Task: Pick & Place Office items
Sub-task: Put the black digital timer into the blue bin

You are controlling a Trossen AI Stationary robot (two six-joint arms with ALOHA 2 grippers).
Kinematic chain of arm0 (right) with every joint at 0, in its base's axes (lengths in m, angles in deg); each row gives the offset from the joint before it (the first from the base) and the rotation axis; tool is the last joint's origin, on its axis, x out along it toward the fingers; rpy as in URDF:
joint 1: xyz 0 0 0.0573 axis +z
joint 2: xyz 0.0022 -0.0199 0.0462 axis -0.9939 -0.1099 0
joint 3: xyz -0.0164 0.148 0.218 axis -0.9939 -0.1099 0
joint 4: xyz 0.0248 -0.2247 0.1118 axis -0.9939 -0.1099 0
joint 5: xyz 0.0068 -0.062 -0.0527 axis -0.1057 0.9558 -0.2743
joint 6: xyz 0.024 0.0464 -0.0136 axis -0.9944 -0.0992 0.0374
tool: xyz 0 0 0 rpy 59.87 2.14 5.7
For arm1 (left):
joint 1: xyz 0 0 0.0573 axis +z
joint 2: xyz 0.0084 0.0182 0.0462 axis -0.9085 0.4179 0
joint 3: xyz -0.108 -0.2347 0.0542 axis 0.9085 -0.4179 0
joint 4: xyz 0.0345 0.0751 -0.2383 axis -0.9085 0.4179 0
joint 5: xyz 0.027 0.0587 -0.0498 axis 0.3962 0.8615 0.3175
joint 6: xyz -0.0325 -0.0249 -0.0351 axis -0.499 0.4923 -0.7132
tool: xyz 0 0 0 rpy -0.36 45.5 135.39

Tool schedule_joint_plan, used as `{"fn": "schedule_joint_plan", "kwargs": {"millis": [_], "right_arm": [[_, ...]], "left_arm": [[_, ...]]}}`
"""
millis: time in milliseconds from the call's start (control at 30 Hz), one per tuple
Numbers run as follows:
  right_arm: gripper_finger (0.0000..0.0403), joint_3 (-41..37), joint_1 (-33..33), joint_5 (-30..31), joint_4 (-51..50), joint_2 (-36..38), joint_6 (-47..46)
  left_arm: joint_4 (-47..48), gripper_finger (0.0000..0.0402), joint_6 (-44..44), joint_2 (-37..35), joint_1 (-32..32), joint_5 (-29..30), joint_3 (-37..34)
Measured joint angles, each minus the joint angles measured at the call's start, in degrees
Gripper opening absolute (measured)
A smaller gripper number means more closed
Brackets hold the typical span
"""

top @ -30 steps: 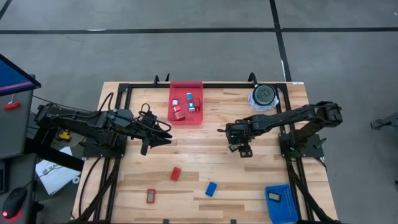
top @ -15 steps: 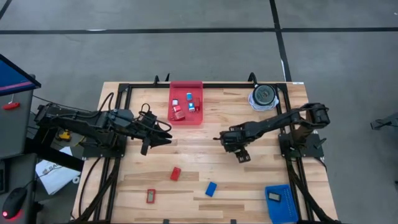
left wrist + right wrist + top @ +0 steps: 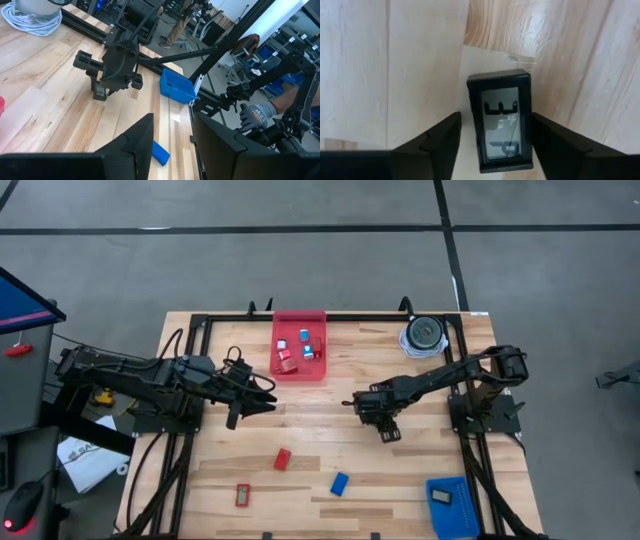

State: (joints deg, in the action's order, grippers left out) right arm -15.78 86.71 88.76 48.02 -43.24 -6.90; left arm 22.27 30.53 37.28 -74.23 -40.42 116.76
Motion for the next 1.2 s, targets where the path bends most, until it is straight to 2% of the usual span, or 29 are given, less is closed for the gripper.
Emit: {"fn": "schedule_joint_plan", "kwargs": {"millis": [200, 300, 400, 600, 833, 967, 1200], "right_arm": [[0.0152, 0.04, 0.02, -0.18, 0.26, -0.03, -2.59], [0.0131, 0.11, -0.10, -1.51, 0.31, -0.02, -5.18], [0.0134, 0.17, -0.09, -2.23, -0.07, -0.04, -8.28], [0.0168, 0.27, 2.26, -3.96, -3.18, 0.26, -16.03], [0.0139, -0.11, 8.39, -9.74, -7.46, 4.64, -28.90], [0.0135, -0.09, 13.41, -10.21, -8.24, 8.07, -39.02], [0.0154, -0.02, 25.86, -10.12, -10.78, 13.54, -62.26]], "left_arm": [[-0.11, 0.0136, -0.34, 0.00, 0.00, 0.01, 0.00], [-0.13, 0.0136, -0.56, 0.00, 0.00, 0.01, 0.00], [-0.17, 0.0136, -0.77, 0.00, 0.00, 0.01, 0.00], [-0.20, 0.0136, -0.73, 0.00, 0.00, 0.01, -0.02], [-0.26, 0.0136, -0.29, 0.00, 0.00, 0.01, -0.02], [-0.47, 0.0136, 0.83, 0.00, 0.00, 0.01, -0.02], [-0.68, 0.0136, 0.93, 0.00, 0.00, 0.01, -0.02]]}}
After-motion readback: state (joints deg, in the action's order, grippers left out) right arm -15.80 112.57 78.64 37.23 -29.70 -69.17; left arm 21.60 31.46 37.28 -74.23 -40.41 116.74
